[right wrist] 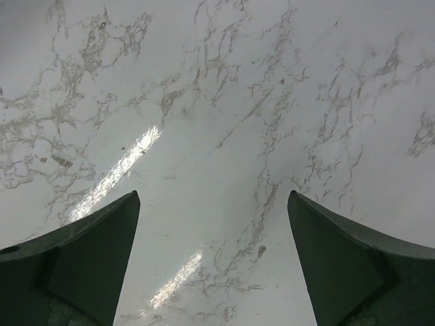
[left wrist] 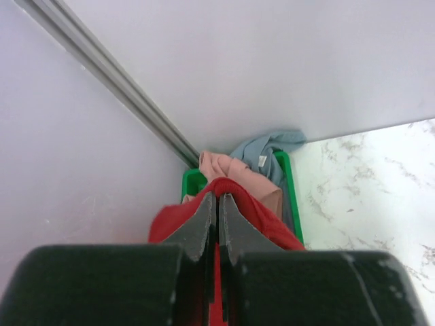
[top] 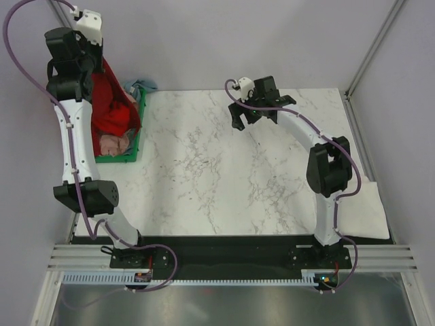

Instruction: Fold and stack the t-shirts

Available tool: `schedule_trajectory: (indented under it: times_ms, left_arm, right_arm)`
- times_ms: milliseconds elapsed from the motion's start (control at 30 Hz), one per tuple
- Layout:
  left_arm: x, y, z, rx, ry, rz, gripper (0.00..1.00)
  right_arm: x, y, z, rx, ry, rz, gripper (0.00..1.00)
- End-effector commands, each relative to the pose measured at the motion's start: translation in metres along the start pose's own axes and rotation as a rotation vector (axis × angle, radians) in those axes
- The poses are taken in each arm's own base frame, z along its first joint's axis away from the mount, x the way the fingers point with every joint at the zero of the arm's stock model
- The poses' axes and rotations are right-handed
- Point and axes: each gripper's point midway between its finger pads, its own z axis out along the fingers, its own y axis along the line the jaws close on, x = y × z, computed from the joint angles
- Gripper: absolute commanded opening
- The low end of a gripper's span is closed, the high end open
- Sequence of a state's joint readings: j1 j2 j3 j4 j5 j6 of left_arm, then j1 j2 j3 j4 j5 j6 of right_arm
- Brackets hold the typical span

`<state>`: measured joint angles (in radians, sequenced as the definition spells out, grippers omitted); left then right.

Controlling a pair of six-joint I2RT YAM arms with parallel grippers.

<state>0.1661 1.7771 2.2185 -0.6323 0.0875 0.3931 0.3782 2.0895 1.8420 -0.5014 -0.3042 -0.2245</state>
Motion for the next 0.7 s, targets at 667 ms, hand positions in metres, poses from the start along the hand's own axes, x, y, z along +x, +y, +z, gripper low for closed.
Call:
schedule_trajectory:
  times_ms: [667]
  left_arm:
    - [-0.088, -0.19, -0.18, 0.813, -0.335, -0.193, 0.07]
  right_arm:
    - [-0.037, 0.027, -0.199, 0.221, -0.206, -0.187, 0.98]
